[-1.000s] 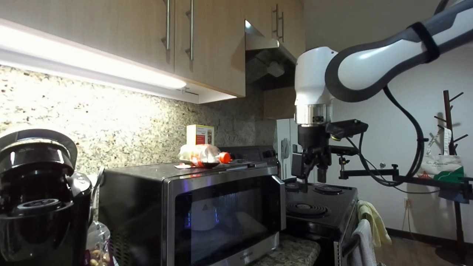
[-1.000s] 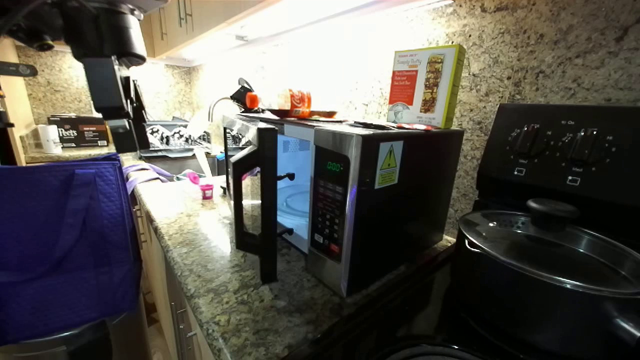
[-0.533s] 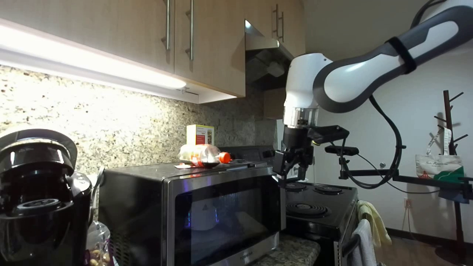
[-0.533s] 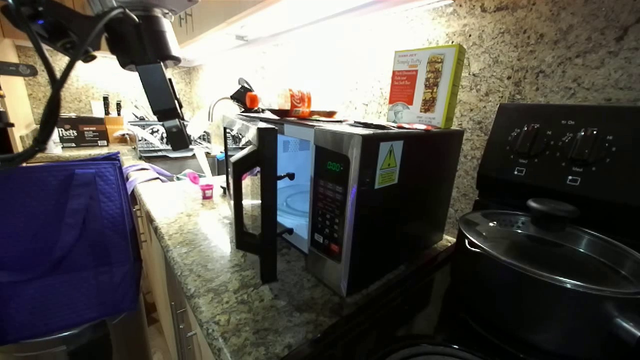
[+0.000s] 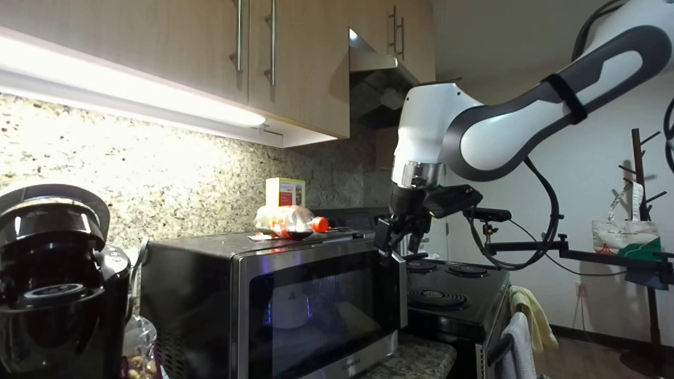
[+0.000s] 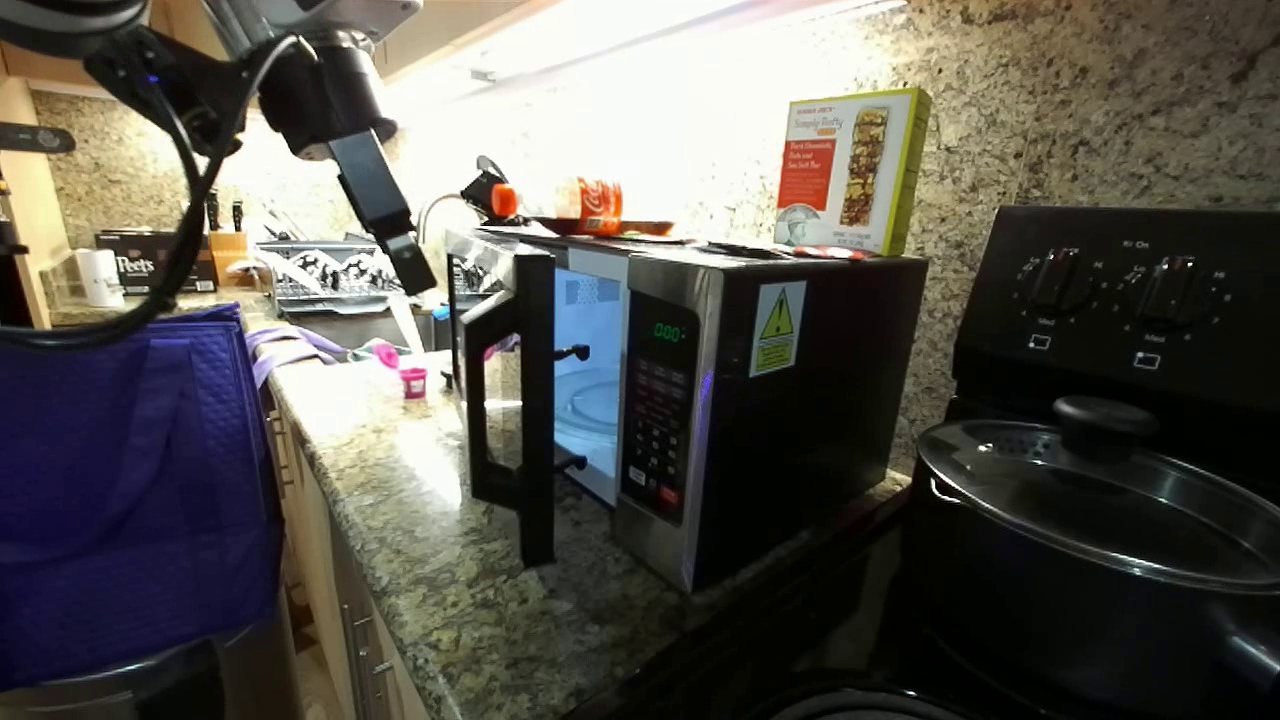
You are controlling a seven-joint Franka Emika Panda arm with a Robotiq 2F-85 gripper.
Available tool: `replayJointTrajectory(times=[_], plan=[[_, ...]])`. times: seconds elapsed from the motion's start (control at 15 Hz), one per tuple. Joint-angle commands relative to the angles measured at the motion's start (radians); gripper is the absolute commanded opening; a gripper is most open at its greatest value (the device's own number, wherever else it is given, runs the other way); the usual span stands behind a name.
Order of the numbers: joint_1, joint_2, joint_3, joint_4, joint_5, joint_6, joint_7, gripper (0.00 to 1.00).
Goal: Close the microwave door then take the bottle from the top of the microwave and place it on the counter top then close the top of the coffee maker
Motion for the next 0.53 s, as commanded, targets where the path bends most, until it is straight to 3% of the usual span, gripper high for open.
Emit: replayJointTrajectory(times=[0.0,0.2,0.47], plan=[[-0.004,0.001,0.045,0.003,-0.102,0.076,0.035,1.0],[0.011,0.016,0.051,0.012,-0.119,0.129,-0.005,1.0],[0.053,0.042,0.005,0.009,-0.019,0.201,-0.088,1.0]])
